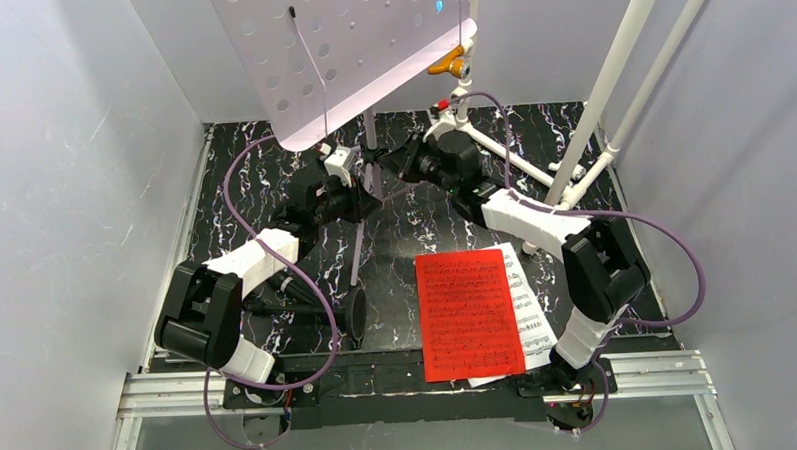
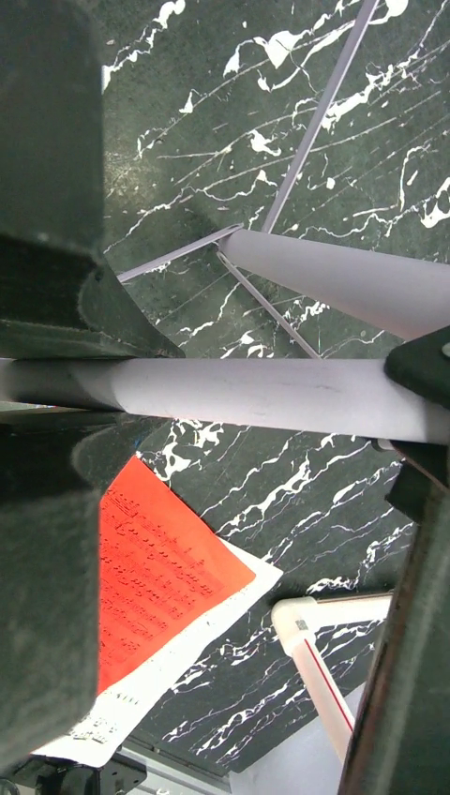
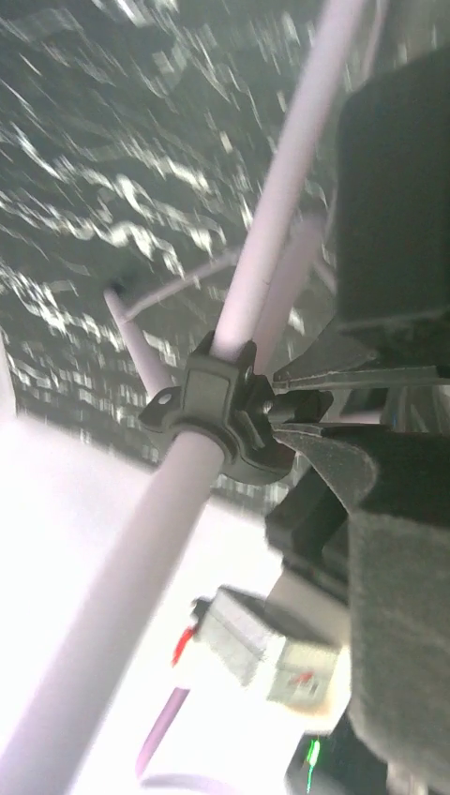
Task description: Set up the instrument practice props
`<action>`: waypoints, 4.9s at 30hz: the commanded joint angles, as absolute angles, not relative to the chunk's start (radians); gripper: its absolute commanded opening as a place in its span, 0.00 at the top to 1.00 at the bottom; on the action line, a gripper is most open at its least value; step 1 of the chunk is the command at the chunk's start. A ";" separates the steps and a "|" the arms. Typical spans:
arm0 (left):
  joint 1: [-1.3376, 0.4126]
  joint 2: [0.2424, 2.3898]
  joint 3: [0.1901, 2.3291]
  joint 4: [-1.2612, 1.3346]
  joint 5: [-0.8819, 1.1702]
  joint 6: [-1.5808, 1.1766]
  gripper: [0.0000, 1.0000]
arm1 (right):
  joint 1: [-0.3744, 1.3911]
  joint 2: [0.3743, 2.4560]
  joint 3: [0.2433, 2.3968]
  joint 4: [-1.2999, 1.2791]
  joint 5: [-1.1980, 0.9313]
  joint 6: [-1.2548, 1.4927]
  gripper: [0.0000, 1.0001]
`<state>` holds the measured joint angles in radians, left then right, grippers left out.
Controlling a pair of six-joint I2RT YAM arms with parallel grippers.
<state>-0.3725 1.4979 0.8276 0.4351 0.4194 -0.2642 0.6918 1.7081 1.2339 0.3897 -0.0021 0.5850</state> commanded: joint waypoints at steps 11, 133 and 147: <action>-0.348 1.476 0.856 0.412 0.357 -0.316 1.00 | 0.624 1.851 1.124 1.018 -0.211 2.007 0.92; -0.903 1.391 0.552 0.445 -0.053 -1.112 0.72 | 0.778 1.455 0.649 -0.219 0.168 0.644 0.02; -0.902 1.390 0.537 0.442 -0.057 -1.096 0.73 | 0.777 1.435 0.654 -0.233 0.173 0.640 0.02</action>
<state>-0.9005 1.4345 0.5617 0.4419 -0.0444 -1.1076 0.7784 1.4147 0.6884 -0.1810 0.2291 0.6064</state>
